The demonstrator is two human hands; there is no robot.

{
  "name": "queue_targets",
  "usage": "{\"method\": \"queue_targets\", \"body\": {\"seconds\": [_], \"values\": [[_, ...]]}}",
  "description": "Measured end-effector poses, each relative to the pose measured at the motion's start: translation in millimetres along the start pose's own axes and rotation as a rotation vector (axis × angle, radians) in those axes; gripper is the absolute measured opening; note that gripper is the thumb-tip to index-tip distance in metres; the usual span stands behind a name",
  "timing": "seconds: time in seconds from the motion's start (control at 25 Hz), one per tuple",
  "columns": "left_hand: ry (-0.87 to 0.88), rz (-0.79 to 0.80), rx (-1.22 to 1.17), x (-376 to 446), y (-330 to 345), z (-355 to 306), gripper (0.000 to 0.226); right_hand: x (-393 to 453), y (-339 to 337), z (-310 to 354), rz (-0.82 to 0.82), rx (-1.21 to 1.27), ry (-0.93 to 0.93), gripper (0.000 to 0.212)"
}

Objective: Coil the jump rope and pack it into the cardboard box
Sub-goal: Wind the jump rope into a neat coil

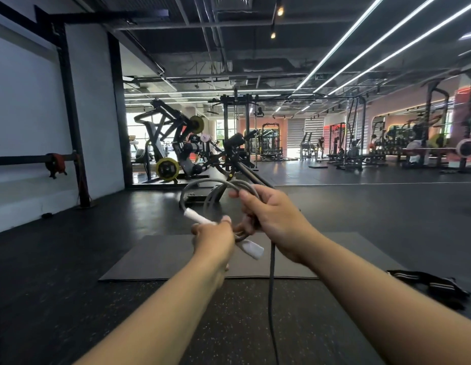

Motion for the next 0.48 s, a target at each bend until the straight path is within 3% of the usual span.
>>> {"method": "queue_targets", "body": {"seconds": [0.08, 0.16, 0.24, 0.28, 0.32, 0.36, 0.4, 0.48], "values": [[0.190, -0.145, 0.150, -4, -14, -10, 0.107, 7, -14, 12, 0.068, -0.135, 0.006, 0.028], [0.617, -0.286, 0.366, -7, -26, -30, 0.132, 14, -24, 26, 0.162, -0.235, 0.012, 0.027], [1.045, -0.248, 0.758, -8, -24, -54, 0.119, 18, -28, 39, 0.258, -0.336, 0.002, 0.022], [1.170, -0.114, 0.926, -7, -18, -67, 0.102, 19, -29, 44, 0.299, -0.372, 0.001, 0.021], [1.209, 0.076, 1.007, -4, -12, -79, 0.079, 20, -29, 48, 0.323, -0.389, 0.003, 0.020], [1.139, 0.272, 1.026, -3, -5, -91, 0.053, 21, -29, 51, 0.334, -0.390, 0.005, 0.018], [1.013, 0.444, 1.018, 0, -1, -101, 0.032, 22, -30, 53, 0.332, -0.385, 0.002, 0.017], [0.774, 0.675, 0.975, 11, 0, -114, 0.011, 22, -37, 54, 0.316, -0.377, -0.008, 0.017]]}}
Point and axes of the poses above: each hand's wrist, its own x-axis towards the middle knuckle, its own y-axis out of the palm, z = x × y, the point moved 1 cm from there along x, towards the middle knuckle, and after that the axes turned 11 degrees about -x, right-handed, at the moved point
